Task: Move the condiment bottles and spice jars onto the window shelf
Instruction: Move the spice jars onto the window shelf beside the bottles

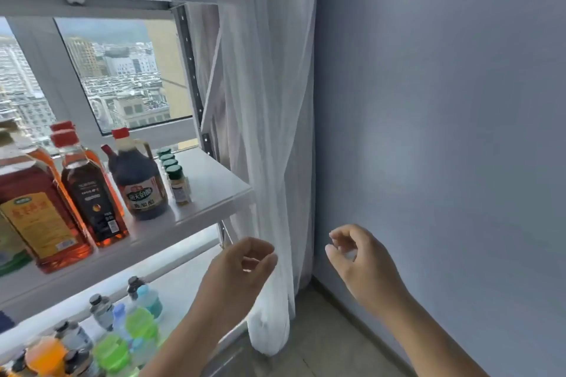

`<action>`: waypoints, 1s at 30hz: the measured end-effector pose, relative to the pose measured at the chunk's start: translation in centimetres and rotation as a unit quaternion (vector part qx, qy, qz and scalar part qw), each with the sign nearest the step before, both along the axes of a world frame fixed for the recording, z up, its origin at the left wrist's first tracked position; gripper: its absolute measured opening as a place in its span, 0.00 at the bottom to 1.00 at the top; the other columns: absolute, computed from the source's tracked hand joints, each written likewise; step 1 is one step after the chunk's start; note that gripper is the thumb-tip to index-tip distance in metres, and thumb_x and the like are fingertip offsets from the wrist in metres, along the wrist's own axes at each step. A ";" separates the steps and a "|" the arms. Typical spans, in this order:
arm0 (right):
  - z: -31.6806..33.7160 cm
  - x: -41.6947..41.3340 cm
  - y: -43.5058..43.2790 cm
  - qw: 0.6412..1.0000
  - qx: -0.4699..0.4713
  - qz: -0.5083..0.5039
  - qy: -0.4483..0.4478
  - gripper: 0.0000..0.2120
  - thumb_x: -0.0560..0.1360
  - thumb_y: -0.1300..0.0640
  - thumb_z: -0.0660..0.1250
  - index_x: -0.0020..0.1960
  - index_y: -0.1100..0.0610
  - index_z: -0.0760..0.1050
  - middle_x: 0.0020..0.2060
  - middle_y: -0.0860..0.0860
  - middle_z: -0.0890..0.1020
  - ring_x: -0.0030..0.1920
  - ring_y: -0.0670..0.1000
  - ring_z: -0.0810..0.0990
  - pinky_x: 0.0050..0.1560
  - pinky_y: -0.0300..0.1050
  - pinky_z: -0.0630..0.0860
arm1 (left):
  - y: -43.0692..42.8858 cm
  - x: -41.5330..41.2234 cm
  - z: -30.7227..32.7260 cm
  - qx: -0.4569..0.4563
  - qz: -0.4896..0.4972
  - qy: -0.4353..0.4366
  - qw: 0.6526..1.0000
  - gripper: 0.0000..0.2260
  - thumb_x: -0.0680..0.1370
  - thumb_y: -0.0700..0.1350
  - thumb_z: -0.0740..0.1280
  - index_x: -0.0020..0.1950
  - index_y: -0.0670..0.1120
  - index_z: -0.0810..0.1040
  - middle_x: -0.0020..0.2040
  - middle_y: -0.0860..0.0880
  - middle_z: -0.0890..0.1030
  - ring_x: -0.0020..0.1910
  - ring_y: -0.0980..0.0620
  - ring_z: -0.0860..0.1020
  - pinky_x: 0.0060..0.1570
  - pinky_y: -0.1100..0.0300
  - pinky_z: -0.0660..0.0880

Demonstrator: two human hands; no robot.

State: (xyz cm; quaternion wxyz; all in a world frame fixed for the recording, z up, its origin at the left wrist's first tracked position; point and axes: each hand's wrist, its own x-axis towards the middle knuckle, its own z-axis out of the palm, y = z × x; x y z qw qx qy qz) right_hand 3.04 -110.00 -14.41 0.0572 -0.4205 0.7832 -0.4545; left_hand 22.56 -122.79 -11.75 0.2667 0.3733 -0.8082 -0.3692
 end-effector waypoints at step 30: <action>0.8 12.0 44.6 0.990 0.054 -0.127 -0.003 0.11 0.78 0.48 0.70 0.59 0.47 0.76 0.51 0.39 0.79 0.52 0.40 0.79 0.52 0.38 0.78 | 37.6 8.4 1.2 0.083 -0.210 -0.015 0.974 0.10 0.78 0.50 0.73 0.57 0.62 0.80 0.52 0.62 0.85 0.45 0.63 0.83 0.41 0.67 0.76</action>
